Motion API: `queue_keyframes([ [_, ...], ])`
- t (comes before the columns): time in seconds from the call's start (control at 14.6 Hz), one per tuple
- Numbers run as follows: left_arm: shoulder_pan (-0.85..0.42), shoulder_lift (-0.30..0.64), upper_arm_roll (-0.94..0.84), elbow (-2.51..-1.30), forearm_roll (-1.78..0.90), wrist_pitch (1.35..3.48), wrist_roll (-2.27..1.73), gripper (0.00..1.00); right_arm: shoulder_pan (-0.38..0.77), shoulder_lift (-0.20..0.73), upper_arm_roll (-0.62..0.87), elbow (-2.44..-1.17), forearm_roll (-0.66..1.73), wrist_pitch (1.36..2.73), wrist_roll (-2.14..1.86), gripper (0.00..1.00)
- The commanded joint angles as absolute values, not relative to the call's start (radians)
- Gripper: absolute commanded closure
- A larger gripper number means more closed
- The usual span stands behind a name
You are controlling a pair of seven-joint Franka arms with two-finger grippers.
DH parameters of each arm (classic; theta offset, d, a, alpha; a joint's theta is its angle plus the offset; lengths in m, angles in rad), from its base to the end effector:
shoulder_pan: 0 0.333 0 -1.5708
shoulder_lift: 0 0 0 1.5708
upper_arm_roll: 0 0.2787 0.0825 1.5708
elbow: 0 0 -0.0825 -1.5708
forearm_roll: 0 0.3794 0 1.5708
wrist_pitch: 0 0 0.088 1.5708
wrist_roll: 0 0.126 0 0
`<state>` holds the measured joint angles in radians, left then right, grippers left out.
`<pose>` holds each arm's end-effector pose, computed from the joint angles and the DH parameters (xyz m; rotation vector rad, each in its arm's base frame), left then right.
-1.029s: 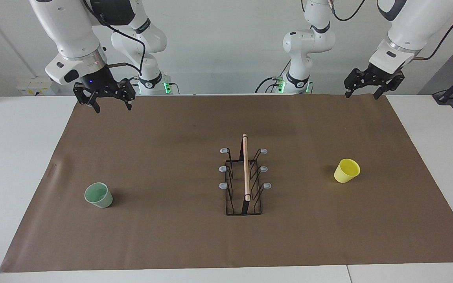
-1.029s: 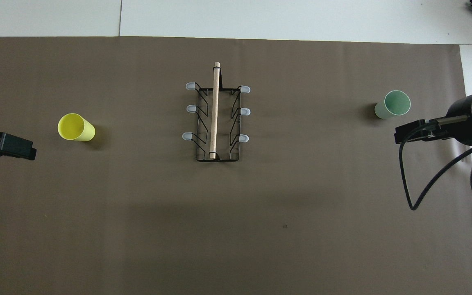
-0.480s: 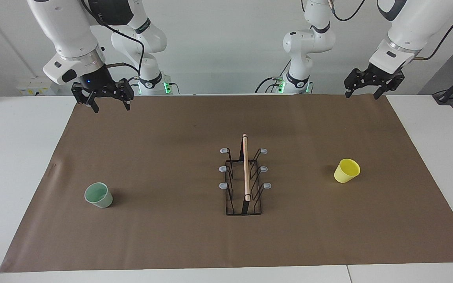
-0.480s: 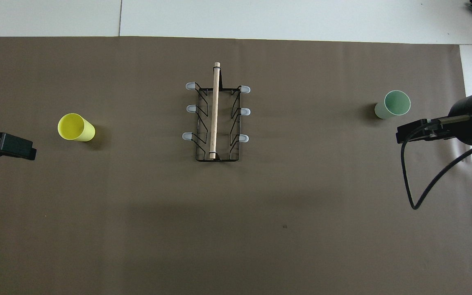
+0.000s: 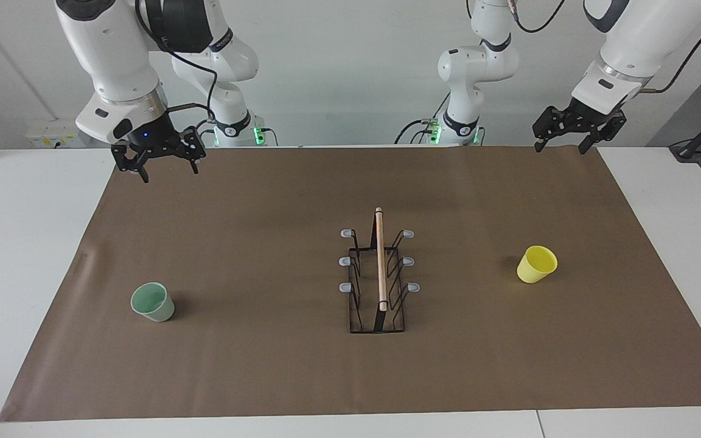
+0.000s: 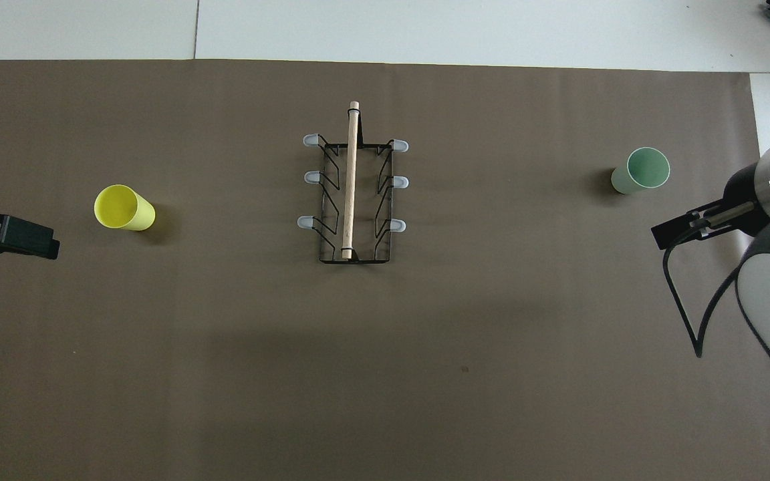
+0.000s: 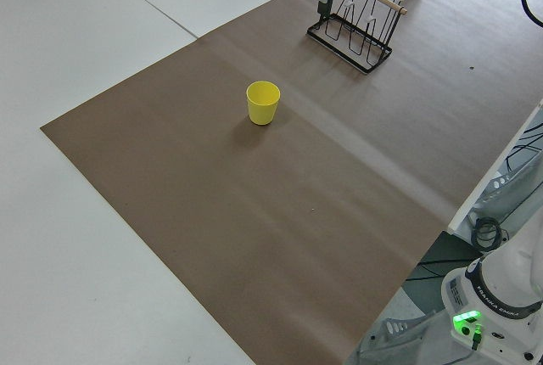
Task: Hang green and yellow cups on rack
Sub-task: 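Reach the right gripper to the green cup and grasp its rim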
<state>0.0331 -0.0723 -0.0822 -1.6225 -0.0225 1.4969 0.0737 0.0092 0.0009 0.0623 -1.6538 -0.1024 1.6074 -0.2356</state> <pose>0.5202 -0.0299 0.5766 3.1173 -0.1927 -0.0833 0.5492 0.0268 0.5327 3.0052 0.4746 -0.0845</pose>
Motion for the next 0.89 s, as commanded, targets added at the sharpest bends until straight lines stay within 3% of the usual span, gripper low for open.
queue_keyframes([
  [0.0,0.04,-0.08,-0.081,-1.638,-0.02,1.534,0.081,0.0,0.017,0.037,0.077,-1.674,-0.225,1.629,-0.285,0.0],
  [0.34,0.071,-0.058,-0.06,-1.66,-0.049,1.511,0.057,0.0,0.06,0.133,0.078,-1.675,-0.448,1.661,-0.533,0.0],
  [0.48,0.1,0.061,-0.051,-1.562,-0.048,1.433,0.055,0.0,0.078,0.181,0.078,-1.683,-0.538,1.692,-0.61,0.0],
  [0.69,0.095,0.324,0.029,-1.289,-0.04,1.332,0.049,0.0,0.113,0.198,0.078,-1.788,-0.688,1.797,-0.67,0.0],
  [0.82,0.086,0.409,0.089,-1.232,-0.035,1.331,0.051,0.0,0.138,0.199,0.078,-1.845,-0.831,1.853,-0.716,0.0],
])
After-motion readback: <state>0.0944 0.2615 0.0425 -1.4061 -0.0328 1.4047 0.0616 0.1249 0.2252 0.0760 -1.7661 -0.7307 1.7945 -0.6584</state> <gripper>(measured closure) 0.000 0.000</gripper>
